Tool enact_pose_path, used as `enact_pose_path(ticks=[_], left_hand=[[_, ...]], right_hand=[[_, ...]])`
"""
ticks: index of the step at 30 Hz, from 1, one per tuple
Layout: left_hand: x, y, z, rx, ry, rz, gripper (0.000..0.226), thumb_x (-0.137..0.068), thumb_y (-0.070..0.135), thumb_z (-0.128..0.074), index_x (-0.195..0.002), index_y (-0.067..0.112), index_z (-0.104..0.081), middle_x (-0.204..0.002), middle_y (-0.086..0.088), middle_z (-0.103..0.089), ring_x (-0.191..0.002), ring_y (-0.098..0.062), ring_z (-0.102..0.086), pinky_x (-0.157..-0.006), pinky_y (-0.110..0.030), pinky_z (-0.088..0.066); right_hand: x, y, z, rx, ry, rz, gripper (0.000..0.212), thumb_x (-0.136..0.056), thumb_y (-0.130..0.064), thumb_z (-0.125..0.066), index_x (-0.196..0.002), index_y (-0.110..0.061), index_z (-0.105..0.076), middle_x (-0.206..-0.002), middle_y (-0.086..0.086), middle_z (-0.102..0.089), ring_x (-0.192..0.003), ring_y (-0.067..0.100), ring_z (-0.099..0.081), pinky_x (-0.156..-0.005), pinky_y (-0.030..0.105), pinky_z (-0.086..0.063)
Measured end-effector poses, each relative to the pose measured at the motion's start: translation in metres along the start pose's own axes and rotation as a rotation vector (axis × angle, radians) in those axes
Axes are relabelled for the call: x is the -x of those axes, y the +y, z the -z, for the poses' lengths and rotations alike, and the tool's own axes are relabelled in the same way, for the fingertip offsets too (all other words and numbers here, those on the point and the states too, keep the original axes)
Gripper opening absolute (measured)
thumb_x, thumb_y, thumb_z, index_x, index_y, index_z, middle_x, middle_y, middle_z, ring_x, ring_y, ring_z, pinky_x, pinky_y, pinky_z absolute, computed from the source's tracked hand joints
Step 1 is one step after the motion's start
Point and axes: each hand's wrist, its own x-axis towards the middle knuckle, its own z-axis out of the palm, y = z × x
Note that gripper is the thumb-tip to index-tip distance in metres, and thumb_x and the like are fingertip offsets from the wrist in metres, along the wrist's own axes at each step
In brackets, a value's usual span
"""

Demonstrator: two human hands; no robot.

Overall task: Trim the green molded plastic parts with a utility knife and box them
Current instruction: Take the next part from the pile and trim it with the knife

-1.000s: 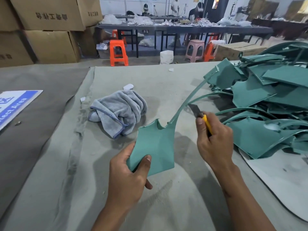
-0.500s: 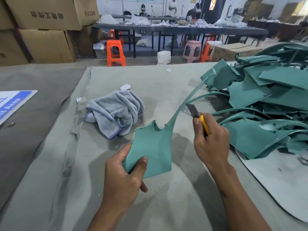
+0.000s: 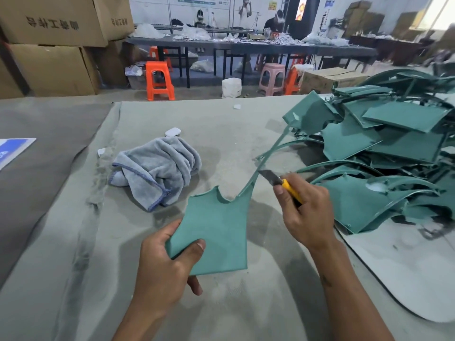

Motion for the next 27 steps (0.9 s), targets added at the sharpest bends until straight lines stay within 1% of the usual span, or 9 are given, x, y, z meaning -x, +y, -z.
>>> enact_pose_path(ticks=[3,8,10,13,16,18,21,23,27], left_hand=[[-0.0012,0.0023,0.0033,0.041,-0.048,0.045,0.031,-0.069,0.012,-0.073,-0.094,0.028,-0.079,-0.073,-0.010,-0.072,-0.037,-0.029,-0.055,-0.032,-0.027,-0.043],[-0.0021,0.0029,0.0068,-0.059,-0.148,0.080,0.042,-0.084,-0.009,-0.073,-0.090,0.032,-0.079,-0.068,-0.008,-0.071,-0.035,-0.026,-0.055,-0.029,-0.024,-0.040],[-0.0014,0.0036,0.0068,-0.088,-0.160,0.083,0.047,-0.087,-0.012,-0.068,-0.089,0.034,-0.079,-0.066,-0.006,-0.070,-0.033,-0.025,-0.053,-0.029,-0.023,-0.039],[-0.0012,0.0037,0.0063,-0.114,-0.147,0.072,0.048,-0.087,-0.011,-0.068,-0.088,0.036,-0.078,-0.065,-0.006,-0.069,-0.031,-0.023,-0.050,-0.029,-0.023,-0.039],[-0.0028,0.0025,0.0062,-0.125,-0.130,0.049,0.047,-0.087,-0.011,-0.068,-0.089,0.034,-0.078,-0.066,-0.008,-0.070,-0.031,-0.024,-0.050,-0.029,-0.023,-0.038],[-0.0033,0.0018,0.0065,-0.127,-0.139,0.045,0.046,-0.087,-0.011,-0.068,-0.088,0.034,-0.078,-0.066,-0.008,-0.070,-0.031,-0.023,-0.050,-0.029,-0.023,-0.038],[-0.0030,0.0015,0.0073,-0.131,-0.145,0.051,0.046,-0.087,-0.009,-0.068,-0.088,0.035,-0.078,-0.068,-0.008,-0.071,-0.031,-0.023,-0.050,-0.030,-0.023,-0.039],[-0.0041,0.0010,0.0085,-0.124,-0.140,0.052,0.045,-0.088,-0.009,-0.068,-0.088,0.035,-0.078,-0.067,-0.008,-0.071,-0.031,-0.022,-0.049,-0.030,-0.024,-0.039],[-0.0045,-0.0006,0.0079,-0.101,-0.139,0.022,0.034,-0.083,0.000,-0.077,-0.088,0.034,-0.078,-0.067,-0.008,-0.070,-0.031,-0.019,-0.045,-0.031,-0.026,-0.040]], right_hand=[[-0.0015,0.0085,0.0057,0.049,-0.035,-0.015,0.024,-0.100,-0.028,-0.061,-0.085,-0.010,-0.067,-0.058,-0.007,-0.047,-0.046,0.020,-0.043,-0.044,0.036,-0.039],[-0.0025,0.0052,0.0066,0.233,0.259,-0.186,0.025,-0.102,-0.030,-0.060,-0.101,-0.008,-0.071,-0.067,-0.003,-0.058,-0.056,0.016,-0.046,-0.053,0.028,-0.033],[-0.0012,0.0076,0.0099,0.193,0.180,-0.104,0.026,-0.101,-0.033,-0.059,-0.096,-0.010,-0.071,-0.065,-0.009,-0.052,-0.052,0.018,-0.047,-0.049,0.029,-0.037],[-0.0003,0.0123,0.0116,0.211,0.014,-0.070,0.027,-0.098,-0.036,-0.062,-0.086,-0.012,-0.070,-0.060,-0.004,-0.054,-0.049,0.027,-0.052,-0.047,0.033,-0.042],[-0.0016,0.0114,0.0101,0.323,0.112,-0.190,0.024,-0.097,-0.034,-0.062,-0.086,-0.014,-0.070,-0.062,-0.002,-0.057,-0.051,0.030,-0.054,-0.050,0.025,-0.027],[-0.0018,0.0099,0.0107,0.345,0.202,-0.234,0.021,-0.098,-0.033,-0.063,-0.095,-0.015,-0.072,-0.072,0.000,-0.067,-0.057,0.029,-0.058,-0.054,0.026,-0.029],[-0.0007,0.0086,0.0082,0.269,0.081,-0.091,0.021,-0.097,-0.034,-0.065,-0.097,-0.015,-0.074,-0.071,-0.003,-0.066,-0.055,0.024,-0.056,-0.051,0.026,-0.034],[-0.0003,0.0072,0.0048,0.284,0.001,-0.061,0.021,-0.095,-0.035,-0.066,-0.091,-0.015,-0.073,-0.065,-0.006,-0.059,-0.052,0.023,-0.054,-0.051,0.024,-0.029],[-0.0017,0.0047,0.0035,0.317,0.212,-0.283,0.025,-0.102,-0.030,-0.057,-0.103,-0.009,-0.070,-0.071,0.001,-0.061,-0.057,0.030,-0.056,-0.057,0.027,-0.027]])
